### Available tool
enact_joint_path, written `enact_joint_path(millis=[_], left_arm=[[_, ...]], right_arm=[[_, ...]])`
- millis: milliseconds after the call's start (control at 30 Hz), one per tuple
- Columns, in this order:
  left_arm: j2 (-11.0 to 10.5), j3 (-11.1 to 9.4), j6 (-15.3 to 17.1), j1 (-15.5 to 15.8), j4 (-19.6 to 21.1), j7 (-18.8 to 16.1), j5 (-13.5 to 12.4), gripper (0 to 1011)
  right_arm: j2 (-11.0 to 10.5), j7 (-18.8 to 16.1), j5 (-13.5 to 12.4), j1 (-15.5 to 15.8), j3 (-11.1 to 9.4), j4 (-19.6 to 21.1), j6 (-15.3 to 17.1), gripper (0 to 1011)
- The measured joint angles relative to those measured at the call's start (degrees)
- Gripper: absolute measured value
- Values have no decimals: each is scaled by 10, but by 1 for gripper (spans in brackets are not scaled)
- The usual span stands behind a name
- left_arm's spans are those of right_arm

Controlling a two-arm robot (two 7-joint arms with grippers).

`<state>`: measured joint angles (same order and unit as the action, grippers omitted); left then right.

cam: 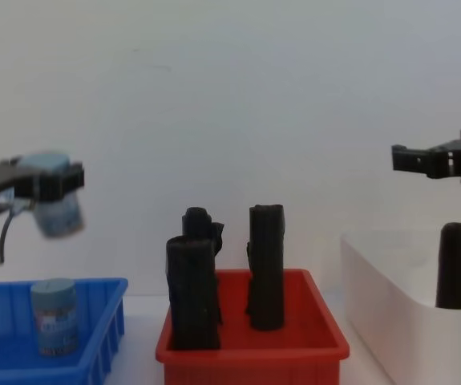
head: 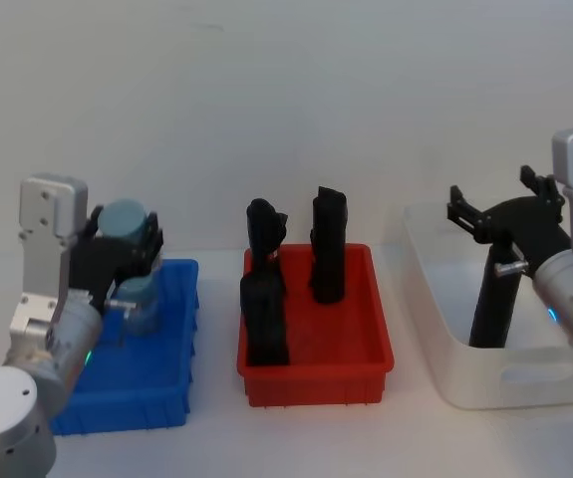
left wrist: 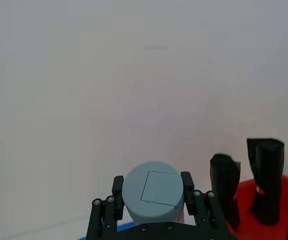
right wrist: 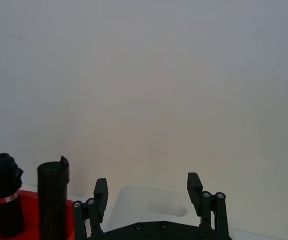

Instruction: Pick the cotton swabs from the blue box and place them into the white box.

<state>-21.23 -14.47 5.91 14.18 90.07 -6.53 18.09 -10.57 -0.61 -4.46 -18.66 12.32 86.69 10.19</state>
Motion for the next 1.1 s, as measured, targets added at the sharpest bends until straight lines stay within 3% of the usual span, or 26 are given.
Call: enact_joint_path(millis=[600, 1100], left_arm=[[17, 2, -86, 19, 72, 42, -13, 689], [52, -9, -156, 56, 111, 108, -11, 689]], right_arm=[[-11, -110, 19, 14, 12, 23, -85, 1002], [10, -122, 70, -18, 29, -37, -123, 1002]])
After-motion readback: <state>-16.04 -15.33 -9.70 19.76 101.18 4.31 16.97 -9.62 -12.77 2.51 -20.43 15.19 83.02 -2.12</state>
